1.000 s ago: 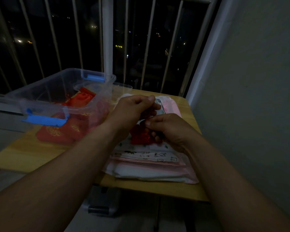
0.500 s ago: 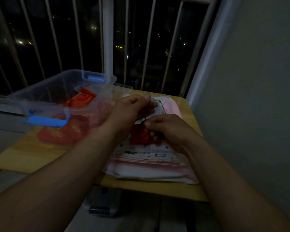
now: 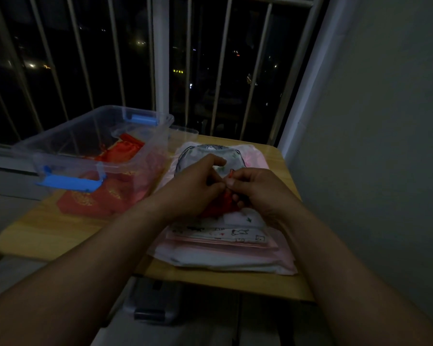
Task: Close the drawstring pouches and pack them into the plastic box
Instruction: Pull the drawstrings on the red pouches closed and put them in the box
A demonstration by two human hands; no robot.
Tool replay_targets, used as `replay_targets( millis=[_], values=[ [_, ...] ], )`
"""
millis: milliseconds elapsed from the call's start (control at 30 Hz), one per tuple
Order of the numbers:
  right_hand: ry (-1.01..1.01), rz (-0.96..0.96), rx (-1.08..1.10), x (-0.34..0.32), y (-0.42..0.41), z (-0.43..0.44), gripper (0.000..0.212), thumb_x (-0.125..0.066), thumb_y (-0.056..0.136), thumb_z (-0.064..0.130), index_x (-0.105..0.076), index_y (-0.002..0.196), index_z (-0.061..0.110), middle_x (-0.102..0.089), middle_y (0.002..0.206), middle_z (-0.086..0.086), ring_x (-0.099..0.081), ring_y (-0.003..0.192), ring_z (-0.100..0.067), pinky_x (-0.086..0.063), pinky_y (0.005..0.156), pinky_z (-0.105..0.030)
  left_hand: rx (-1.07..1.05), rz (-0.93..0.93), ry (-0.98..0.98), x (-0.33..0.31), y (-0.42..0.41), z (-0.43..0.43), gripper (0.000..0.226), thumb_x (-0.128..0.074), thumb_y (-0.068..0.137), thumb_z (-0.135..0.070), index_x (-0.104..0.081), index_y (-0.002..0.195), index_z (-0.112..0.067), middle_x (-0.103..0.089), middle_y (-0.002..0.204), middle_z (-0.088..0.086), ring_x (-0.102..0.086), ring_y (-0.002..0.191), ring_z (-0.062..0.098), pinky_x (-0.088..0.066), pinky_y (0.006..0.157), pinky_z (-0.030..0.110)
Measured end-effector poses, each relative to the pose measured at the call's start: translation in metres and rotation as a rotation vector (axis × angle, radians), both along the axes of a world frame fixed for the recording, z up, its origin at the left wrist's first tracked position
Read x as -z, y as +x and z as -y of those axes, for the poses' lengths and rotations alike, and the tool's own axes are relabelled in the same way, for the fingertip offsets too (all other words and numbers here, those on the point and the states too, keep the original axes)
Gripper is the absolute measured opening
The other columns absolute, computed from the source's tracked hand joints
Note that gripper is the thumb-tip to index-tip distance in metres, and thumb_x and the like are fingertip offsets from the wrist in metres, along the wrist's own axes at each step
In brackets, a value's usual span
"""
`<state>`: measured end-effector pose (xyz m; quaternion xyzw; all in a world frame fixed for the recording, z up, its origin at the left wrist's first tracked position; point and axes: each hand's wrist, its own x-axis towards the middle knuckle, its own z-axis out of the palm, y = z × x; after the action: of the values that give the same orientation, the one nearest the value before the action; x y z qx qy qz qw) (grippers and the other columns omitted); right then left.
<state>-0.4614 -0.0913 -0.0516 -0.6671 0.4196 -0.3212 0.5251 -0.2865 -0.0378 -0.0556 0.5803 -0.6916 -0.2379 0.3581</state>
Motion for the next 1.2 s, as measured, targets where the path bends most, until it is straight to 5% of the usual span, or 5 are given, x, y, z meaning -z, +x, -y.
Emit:
replay_targets(
  millis=[433,633,767,900,1200],
  values=[
    [-0.092,-0.098,0.067,-0.002,0.003,-0.003,0.01,-0.067,0.098,0.012,-0.073,0.09,0.012,-0.071,0.084,-0.014,-0.064,0.067,-0.014,-0.054,0.06,-0.022,-0.105,0.302,-0.137,0.004,0.0,0.003,0.013,-0.054,0.105,-0.026,-0.062,0.095,-0.023,-0.056,0.082,-0.012,-0.052,0.074,0.002,-0.031,0.058,0.017],
    [-0.194,-0.146,0.076,-0.007,0.011,-0.009,0.014,-0.063,0.099,0.007,-0.07,0.088,0.011,-0.068,0.078,-0.006,-0.061,0.054,0.002,-0.049,0.052,-0.014,-0.105,0.053,0.001,-0.006,-0.002,0.004,0.023,-0.058,0.102,-0.029,-0.067,0.093,-0.009,-0.07,0.089,0.007,-0.068,0.083,0.022,-0.056,0.078,0.045],
    [-0.13,-0.125,0.043,-0.008,0.009,-0.011,0.014,-0.062,0.1,0.004,-0.069,0.091,0.012,-0.067,0.077,-0.009,-0.064,0.061,-0.009,-0.051,0.054,-0.016,-0.084,-0.185,0.142,-0.003,0.004,0.002,0.028,-0.061,0.1,-0.029,-0.072,0.094,-0.004,-0.073,0.093,0.018,-0.068,0.078,0.023,-0.058,0.087,0.053],
    [-0.125,-0.131,0.034,-0.005,0.007,-0.01,0.01,-0.063,0.099,0.005,-0.071,0.095,0.011,-0.068,0.079,-0.011,-0.065,0.067,-0.013,-0.054,0.059,-0.02,-0.095,-0.248,0.193,-0.001,0.012,0.003,0.018,-0.07,0.096,-0.028,-0.078,0.093,-0.012,-0.076,0.097,0.014,-0.073,0.099,0.034,-0.058,0.094,0.055],
    [-0.119,-0.116,-0.018,-0.006,0.003,-0.01,0.013,-0.064,0.099,0.007,-0.071,0.094,0.017,-0.072,0.087,-0.014,-0.066,0.073,-0.016,-0.059,0.07,-0.03,-0.04,-0.243,0.171,-0.002,0.013,0.002,0.008,-0.075,0.092,-0.017,-0.076,0.093,-0.01,-0.077,0.095,0.009,-0.074,0.093,0.024,-0.059,0.09,0.042]
  ],
)
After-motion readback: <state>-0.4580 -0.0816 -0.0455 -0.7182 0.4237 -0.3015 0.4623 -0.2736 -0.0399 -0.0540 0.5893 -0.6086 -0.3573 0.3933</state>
